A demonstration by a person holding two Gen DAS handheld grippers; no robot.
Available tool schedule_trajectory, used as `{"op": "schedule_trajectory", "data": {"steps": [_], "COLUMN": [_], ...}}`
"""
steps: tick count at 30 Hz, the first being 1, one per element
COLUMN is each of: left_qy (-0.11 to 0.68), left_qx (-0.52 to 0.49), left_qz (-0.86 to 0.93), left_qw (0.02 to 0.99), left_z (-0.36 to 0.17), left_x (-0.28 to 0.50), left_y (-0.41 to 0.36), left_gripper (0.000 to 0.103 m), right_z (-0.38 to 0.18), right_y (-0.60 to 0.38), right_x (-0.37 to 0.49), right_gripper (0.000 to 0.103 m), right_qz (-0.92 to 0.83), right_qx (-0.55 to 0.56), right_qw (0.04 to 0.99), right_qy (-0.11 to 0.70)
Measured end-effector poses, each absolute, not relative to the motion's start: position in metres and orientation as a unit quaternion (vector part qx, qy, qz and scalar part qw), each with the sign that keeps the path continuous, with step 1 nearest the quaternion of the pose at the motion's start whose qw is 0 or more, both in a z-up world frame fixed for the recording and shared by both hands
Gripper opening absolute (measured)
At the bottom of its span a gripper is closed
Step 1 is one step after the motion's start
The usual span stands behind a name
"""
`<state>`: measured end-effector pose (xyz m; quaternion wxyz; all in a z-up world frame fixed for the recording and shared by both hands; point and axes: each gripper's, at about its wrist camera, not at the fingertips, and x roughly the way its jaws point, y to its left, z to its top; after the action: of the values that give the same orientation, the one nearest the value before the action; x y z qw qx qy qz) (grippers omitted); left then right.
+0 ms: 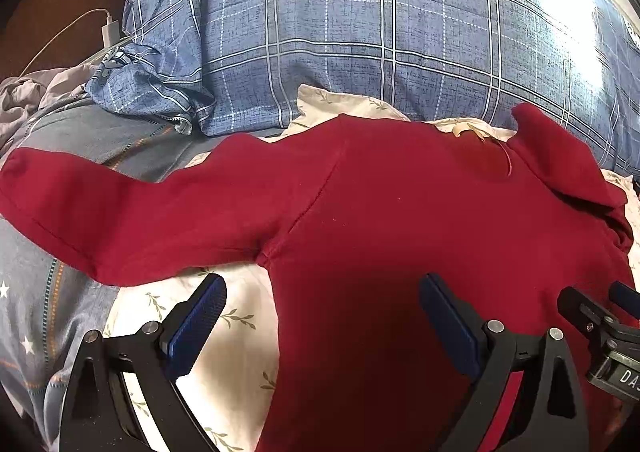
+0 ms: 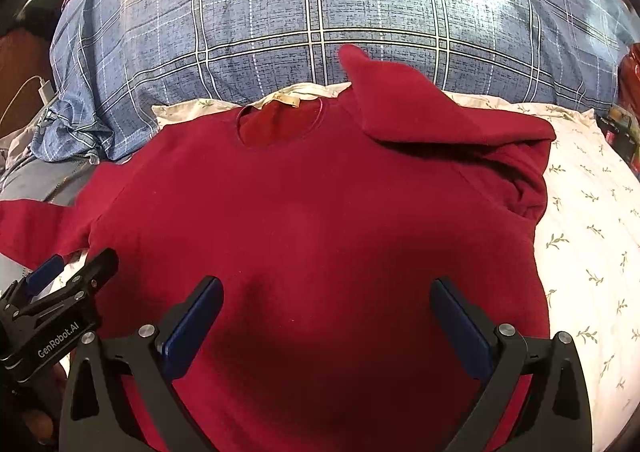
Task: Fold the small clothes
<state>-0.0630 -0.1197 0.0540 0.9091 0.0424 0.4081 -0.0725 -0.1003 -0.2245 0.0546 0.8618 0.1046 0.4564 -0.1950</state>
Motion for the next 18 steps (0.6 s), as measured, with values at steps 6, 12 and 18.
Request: {"op": "schedule_trajectory", "data": {"steps": [6,12,18], "left_qy": [0.405,0.401,0.4], "left_qx": [0.042,0.044,0.045], "left_qz": [-0.072,-0.072,-0.072], "left_qw": [0.911,0.912,0.912], "left_z": [0.0547,0.0563,0.0564], "left_x": [-0.0636,-0.066,-0.0674], "left_y": [-0.1199,-0.1212,-0.1217], "left_gripper": [0.097,0.097,0.097], "right_z": [0.0536,0.0532,0.0528], "right_y": [-0.223,-0.2237,-0.2221], "right_x": [-0.0997,-0.0993,-0.0977], "right_gripper": [0.103,0.103,0.103], "right_qz": [-0.196,-0.197,-0.195], "right_qx": [0.101,0.103,0.1], "right_qw": [0.862,0.86,0.86], "right_qy": [0.457,0.458,0.461]}}
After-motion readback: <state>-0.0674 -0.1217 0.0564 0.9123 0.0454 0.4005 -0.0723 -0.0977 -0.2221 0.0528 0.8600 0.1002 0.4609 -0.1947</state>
